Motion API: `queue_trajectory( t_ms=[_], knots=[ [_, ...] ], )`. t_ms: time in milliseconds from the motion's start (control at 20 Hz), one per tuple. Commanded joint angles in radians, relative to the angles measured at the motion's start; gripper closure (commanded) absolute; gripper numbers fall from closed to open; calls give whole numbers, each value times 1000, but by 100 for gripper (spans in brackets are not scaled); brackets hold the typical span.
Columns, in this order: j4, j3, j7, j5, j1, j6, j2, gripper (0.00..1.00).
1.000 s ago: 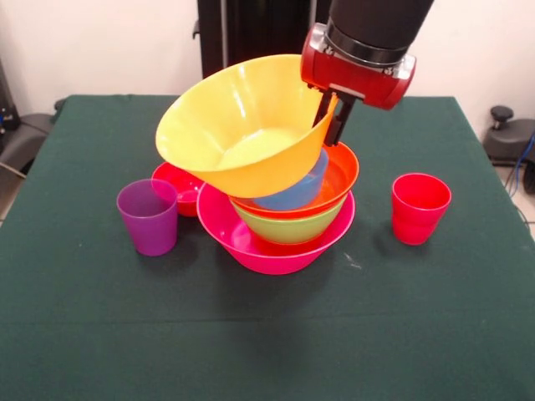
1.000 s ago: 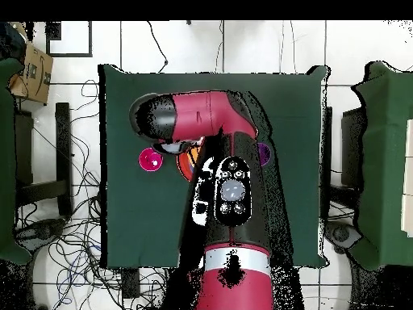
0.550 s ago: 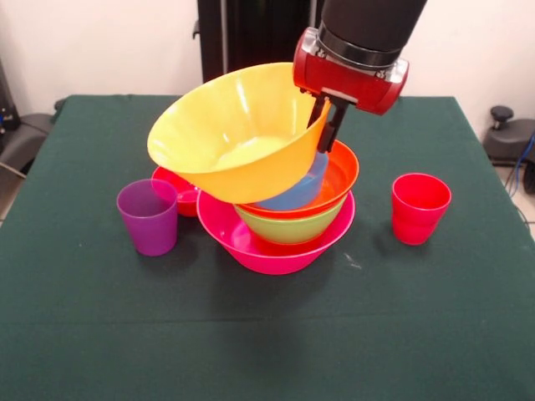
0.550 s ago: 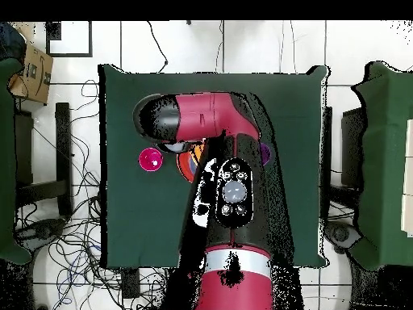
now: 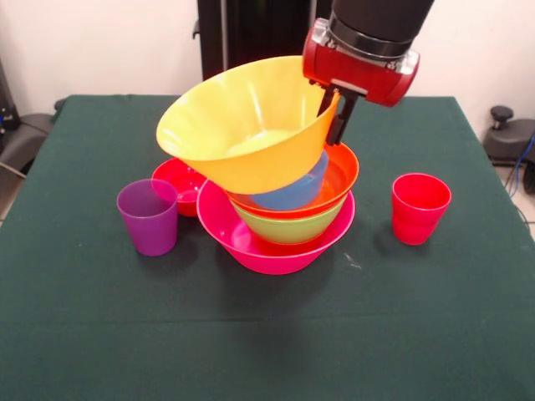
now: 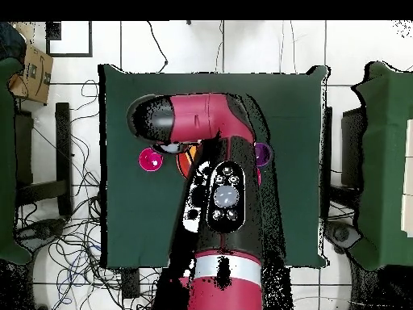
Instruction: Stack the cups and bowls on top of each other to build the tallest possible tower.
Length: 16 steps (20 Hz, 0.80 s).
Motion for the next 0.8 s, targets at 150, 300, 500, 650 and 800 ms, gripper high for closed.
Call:
queue_trajectory(
  t_ms=[150, 300, 500, 650, 800],
  knots=[
    [79, 5, 164, 36, 34, -27, -33, 100],
    [89, -3, 173, 43, 44, -43, -30, 100],
    [119, -20, 190, 51, 61, -70, -31, 100],
    [127, -29, 190, 60, 68, -76, -32, 100],
    [128, -43, 194, 66, 78, -77, -30, 100]
  ],
)
